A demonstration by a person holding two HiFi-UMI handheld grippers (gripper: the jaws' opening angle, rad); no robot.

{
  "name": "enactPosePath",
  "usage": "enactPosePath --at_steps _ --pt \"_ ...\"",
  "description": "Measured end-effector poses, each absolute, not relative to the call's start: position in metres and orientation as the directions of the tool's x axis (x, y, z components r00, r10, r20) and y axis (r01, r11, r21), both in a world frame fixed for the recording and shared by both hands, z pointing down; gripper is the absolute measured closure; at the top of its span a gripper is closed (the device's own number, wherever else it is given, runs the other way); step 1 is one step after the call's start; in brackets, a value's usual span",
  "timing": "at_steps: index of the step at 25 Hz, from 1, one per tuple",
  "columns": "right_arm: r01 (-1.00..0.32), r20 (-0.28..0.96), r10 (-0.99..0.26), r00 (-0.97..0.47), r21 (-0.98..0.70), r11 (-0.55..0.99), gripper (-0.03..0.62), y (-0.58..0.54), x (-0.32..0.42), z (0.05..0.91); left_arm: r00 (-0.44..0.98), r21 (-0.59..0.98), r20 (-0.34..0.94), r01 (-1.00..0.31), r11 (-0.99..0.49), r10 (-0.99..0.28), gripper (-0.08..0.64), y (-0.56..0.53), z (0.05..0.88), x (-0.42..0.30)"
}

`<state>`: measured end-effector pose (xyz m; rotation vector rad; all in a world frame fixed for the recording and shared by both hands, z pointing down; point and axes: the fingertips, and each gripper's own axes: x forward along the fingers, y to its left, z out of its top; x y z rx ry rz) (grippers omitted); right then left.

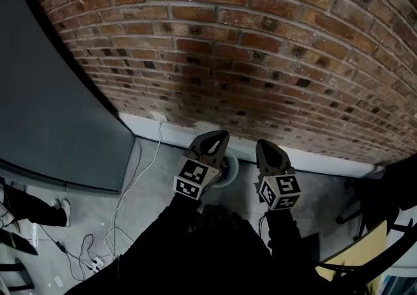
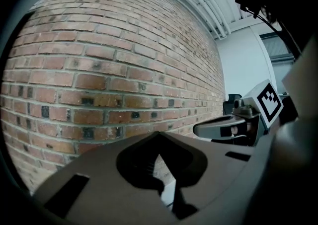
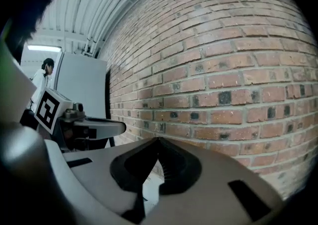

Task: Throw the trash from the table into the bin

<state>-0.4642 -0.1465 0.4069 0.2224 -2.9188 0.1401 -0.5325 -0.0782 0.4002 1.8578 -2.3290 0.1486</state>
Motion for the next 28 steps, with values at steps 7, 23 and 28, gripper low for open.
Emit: enactPosePath --at_steps 7,23,28 --pt "-0.18 0.205 -0.164 -0.965 -0.061 0.982 0.581 -0.16 -0.453 0.396 -0.203 0.027 0.159 -0.977 0.209 -0.966 0.554 -0.083 0.393 -0.53" --pt "-0.156 0.215 -0.138 -0.967 -0.069 0.985 0.583 -0.154 -0.464 0.401 -0.221 0.021 0.169 -0.973 0.228 -0.96 0.554 -0.078 0.397 -0.537" --pt "-0.149 0.218 -0.128 -0.967 -0.079 0.986 0.583 -0.155 -0.465 0.406 -0.232 0.021 0.181 -0.971 0.239 -0.956 0.554 -0.074 0.402 -0.538"
